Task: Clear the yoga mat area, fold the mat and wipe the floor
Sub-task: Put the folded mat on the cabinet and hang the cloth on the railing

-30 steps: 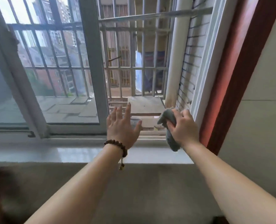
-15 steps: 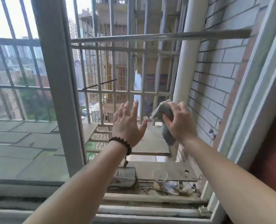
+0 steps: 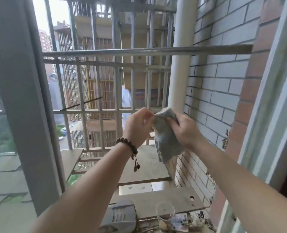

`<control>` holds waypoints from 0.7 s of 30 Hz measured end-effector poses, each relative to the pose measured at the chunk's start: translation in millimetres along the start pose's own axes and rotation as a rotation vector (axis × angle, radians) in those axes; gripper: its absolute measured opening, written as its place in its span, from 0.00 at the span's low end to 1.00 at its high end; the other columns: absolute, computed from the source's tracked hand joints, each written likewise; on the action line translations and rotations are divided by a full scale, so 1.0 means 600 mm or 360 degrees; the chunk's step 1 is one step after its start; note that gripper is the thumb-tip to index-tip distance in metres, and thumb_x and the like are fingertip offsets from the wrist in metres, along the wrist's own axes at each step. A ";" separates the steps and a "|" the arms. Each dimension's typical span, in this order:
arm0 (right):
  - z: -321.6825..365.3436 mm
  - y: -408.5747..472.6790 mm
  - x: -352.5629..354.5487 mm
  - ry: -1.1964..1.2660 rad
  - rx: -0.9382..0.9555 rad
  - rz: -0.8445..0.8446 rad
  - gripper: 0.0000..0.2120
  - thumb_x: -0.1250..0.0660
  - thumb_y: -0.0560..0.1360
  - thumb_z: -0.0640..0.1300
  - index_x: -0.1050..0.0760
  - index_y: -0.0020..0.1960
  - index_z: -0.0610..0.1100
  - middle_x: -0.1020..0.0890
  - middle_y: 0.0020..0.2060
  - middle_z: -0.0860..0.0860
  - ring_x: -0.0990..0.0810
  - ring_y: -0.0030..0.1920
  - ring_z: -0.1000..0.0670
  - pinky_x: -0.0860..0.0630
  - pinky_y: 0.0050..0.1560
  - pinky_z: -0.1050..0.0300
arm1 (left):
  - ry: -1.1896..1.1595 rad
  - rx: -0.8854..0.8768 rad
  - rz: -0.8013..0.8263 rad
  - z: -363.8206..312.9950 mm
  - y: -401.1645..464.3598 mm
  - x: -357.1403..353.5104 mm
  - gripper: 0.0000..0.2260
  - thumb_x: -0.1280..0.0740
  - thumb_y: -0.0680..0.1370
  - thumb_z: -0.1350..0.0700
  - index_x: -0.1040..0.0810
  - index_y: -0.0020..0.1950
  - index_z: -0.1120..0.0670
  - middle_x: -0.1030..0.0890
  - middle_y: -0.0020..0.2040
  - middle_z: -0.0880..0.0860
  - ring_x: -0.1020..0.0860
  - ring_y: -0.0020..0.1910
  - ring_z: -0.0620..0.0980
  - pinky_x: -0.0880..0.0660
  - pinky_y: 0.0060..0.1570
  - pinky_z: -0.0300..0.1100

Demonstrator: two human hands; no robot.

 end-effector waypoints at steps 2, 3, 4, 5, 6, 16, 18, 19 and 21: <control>-0.012 0.006 -0.002 -0.0011 -0.0095 0.0090 0.15 0.43 0.80 0.55 0.24 0.57 0.46 0.22 0.46 0.49 0.23 0.50 0.47 0.30 0.46 0.55 | -0.0094 0.0008 0.0101 -0.005 0.021 -0.006 0.05 0.32 0.77 0.60 0.22 0.44 0.50 0.21 0.39 0.42 0.21 0.41 0.40 0.24 0.42 0.32; -0.012 0.008 0.002 -0.0026 -0.0096 0.0080 0.17 0.41 0.79 0.56 0.26 0.62 0.47 0.23 0.49 0.50 0.24 0.52 0.48 0.29 0.49 0.55 | -0.0146 0.0016 0.0152 -0.009 0.031 -0.008 0.05 0.32 0.77 0.60 0.22 0.44 0.51 0.20 0.39 0.43 0.21 0.40 0.40 0.24 0.41 0.31; -0.005 0.009 0.011 -0.0008 -0.0059 0.0031 0.22 0.39 0.78 0.57 0.31 0.68 0.49 0.26 0.53 0.51 0.25 0.55 0.50 0.29 0.53 0.55 | -0.0194 0.0027 0.0193 -0.014 0.040 -0.010 0.04 0.32 0.77 0.60 0.22 0.44 0.51 0.20 0.39 0.45 0.21 0.40 0.40 0.25 0.40 0.30; 0.006 0.010 0.021 0.0065 0.0000 -0.0033 0.27 0.37 0.76 0.58 0.35 0.72 0.51 0.27 0.56 0.52 0.27 0.56 0.52 0.29 0.55 0.56 | -0.0214 0.0041 0.0222 -0.020 0.049 -0.010 0.04 0.32 0.77 0.60 0.22 0.44 0.52 0.19 0.39 0.46 0.21 0.39 0.40 0.25 0.39 0.29; 0.016 0.011 0.031 0.0163 0.0054 -0.0083 0.29 0.36 0.74 0.59 0.37 0.73 0.53 0.28 0.58 0.53 0.26 0.56 0.54 0.28 0.55 0.58 | -0.0202 0.0046 0.0246 -0.026 0.058 -0.010 0.03 0.31 0.77 0.58 0.21 0.45 0.52 0.19 0.39 0.46 0.22 0.38 0.40 0.26 0.38 0.28; 0.043 0.050 0.068 0.0456 0.0064 -0.0229 0.07 0.30 0.73 0.36 0.22 0.39 0.46 0.20 0.34 0.50 0.25 0.34 0.56 0.28 0.37 0.67 | -0.0692 0.0449 0.0756 -0.026 0.074 -0.027 0.07 0.28 0.73 0.57 0.18 0.48 0.58 0.17 0.37 0.51 0.19 0.37 0.45 0.20 0.42 0.39; 0.038 0.052 0.074 0.0579 0.0032 -0.0254 0.06 0.31 0.74 0.35 0.22 0.40 0.44 0.21 0.35 0.49 0.24 0.36 0.54 0.27 0.38 0.65 | -0.0803 0.0487 0.0840 -0.026 0.067 -0.031 0.05 0.29 0.74 0.60 0.19 0.48 0.60 0.17 0.39 0.54 0.18 0.39 0.49 0.20 0.43 0.42; 0.035 0.052 0.074 0.0613 0.0014 -0.0256 0.05 0.31 0.74 0.36 0.22 0.41 0.44 0.20 0.36 0.49 0.24 0.37 0.54 0.26 0.40 0.64 | -0.0800 0.0485 0.0848 -0.026 0.067 -0.033 0.05 0.30 0.74 0.60 0.19 0.47 0.60 0.17 0.40 0.54 0.18 0.39 0.49 0.20 0.43 0.42; 0.028 0.052 0.072 0.0532 -0.0015 -0.0274 0.03 0.29 0.73 0.40 0.21 0.42 0.45 0.20 0.38 0.49 0.24 0.37 0.53 0.26 0.41 0.64 | -0.0793 0.0496 0.0824 -0.025 0.069 -0.036 0.05 0.30 0.75 0.59 0.19 0.46 0.60 0.17 0.40 0.55 0.18 0.39 0.49 0.21 0.42 0.41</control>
Point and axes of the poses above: each hand's wrist, its own y-axis towards the middle knuckle, its own x-axis out of the back of the hand, z = x × y, the point moved 8 cm from there along y, towards the middle knuckle
